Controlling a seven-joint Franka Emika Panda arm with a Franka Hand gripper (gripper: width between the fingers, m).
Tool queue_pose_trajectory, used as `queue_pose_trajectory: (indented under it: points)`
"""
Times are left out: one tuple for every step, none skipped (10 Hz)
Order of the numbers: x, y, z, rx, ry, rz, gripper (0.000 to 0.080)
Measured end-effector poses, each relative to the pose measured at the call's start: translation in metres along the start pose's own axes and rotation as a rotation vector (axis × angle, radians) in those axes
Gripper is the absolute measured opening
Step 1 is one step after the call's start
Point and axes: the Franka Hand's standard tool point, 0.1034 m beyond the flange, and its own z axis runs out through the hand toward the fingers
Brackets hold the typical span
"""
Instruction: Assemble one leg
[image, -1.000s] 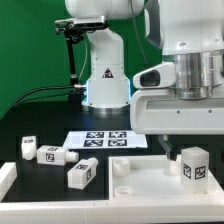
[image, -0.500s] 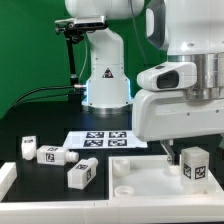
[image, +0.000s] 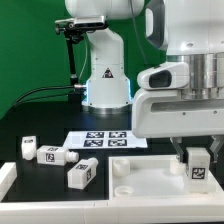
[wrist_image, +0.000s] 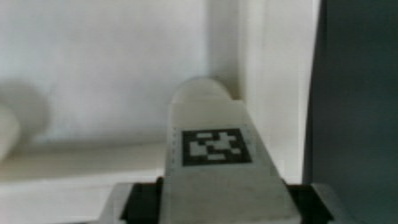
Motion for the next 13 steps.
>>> queue_pose_trajectory:
  points:
    - [-0.0005,0.0004,0.0005,-0.001,0.011,0.139,0.0285]
    - [-0.0015,0.0011,0.0016,-0.003,0.020,0.303,0.0285]
    - [-0.0027,0.0010,0.0023,-0.006,0.021,0.469,0.0285]
    - [-0.0028,0.0011,0.0026,0.000,0.018,0.632,0.0285]
    - [-0.0031,0.0014,0.0031,0.017,0.009,0.835,0.0285]
    - [-0.0034,0.0020,0.0031,0.038,0.001,0.965,0.0287]
    - [-0.0035,0.0019,0.0030,0.039,0.001,0.965,0.0287]
    - [-0.0035,0.0021,0.0030,0.038,0.002,0.946,0.0287]
    - [-0.0037,0.0020,0.0035,0.038,0.002,0.921,0.0287]
    - [-0.0039,0.0018,0.0036,0.038,0.001,0.917,0.0486]
    - [-0.0034,0.0026,0.0028,0.020,0.000,0.688,0.0486]
    - [-0.0002,0.0041,0.0007,0.017,-0.007,0.482,0.0636]
    - [0.0013,0.0095,0.0005,0.017,-0.018,0.322,0.0636]
